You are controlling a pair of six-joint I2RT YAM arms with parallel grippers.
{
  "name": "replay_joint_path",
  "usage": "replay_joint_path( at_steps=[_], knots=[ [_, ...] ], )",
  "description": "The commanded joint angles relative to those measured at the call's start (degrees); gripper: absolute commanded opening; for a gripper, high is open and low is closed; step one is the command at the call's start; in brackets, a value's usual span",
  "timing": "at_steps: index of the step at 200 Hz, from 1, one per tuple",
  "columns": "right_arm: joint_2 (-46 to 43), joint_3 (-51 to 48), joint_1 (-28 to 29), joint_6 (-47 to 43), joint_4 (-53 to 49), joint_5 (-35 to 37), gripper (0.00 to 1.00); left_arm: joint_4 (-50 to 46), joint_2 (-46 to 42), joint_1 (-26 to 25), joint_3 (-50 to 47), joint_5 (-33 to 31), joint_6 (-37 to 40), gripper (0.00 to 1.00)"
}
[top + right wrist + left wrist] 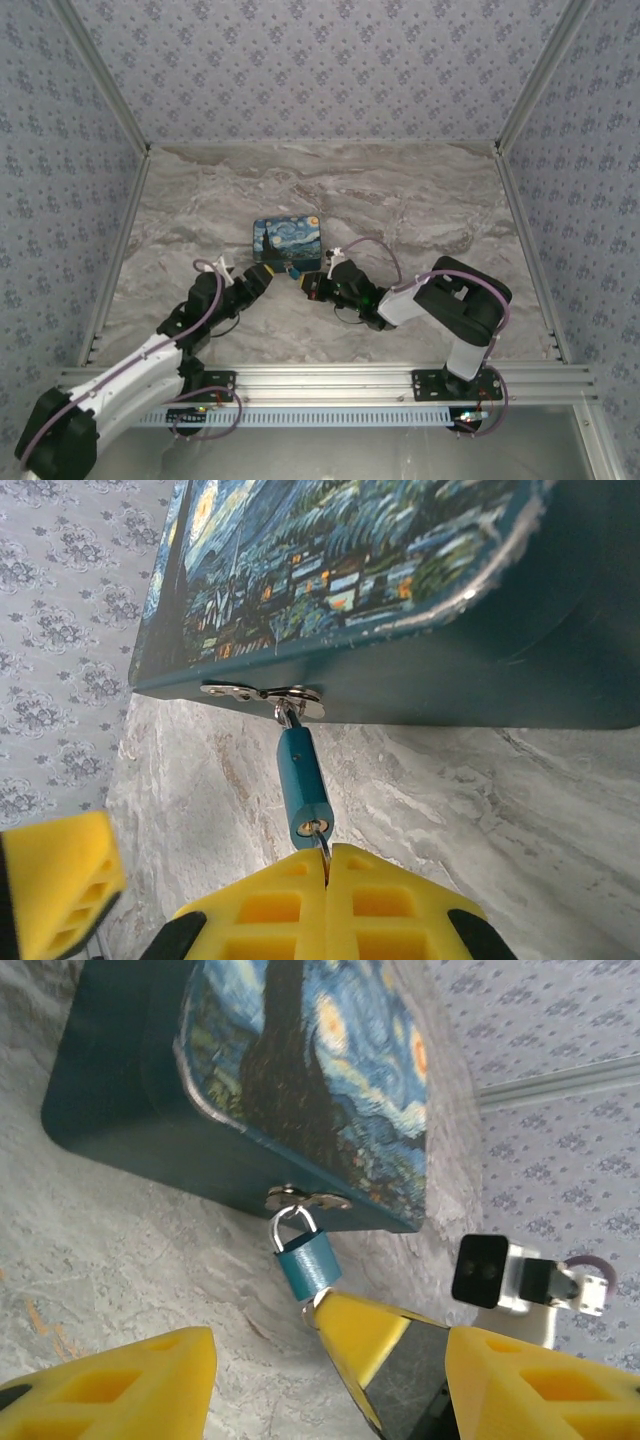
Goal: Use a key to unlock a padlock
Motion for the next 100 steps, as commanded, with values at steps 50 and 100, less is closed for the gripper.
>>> replay_joint_path(
  at_steps=[50, 100],
  knots=[
    [1.17, 1.81, 0.46, 2.99, -0.98, 0.47, 0.00, 14.97, 13.39, 1.26, 1.59, 4.27, -2.06, 0.59],
    [1.62, 2.23, 0.70, 3.63, -0.97, -0.01, 0.00, 22.24, 21.75, 1.44, 3.15, 4.94, -1.61, 0.55]
  ],
)
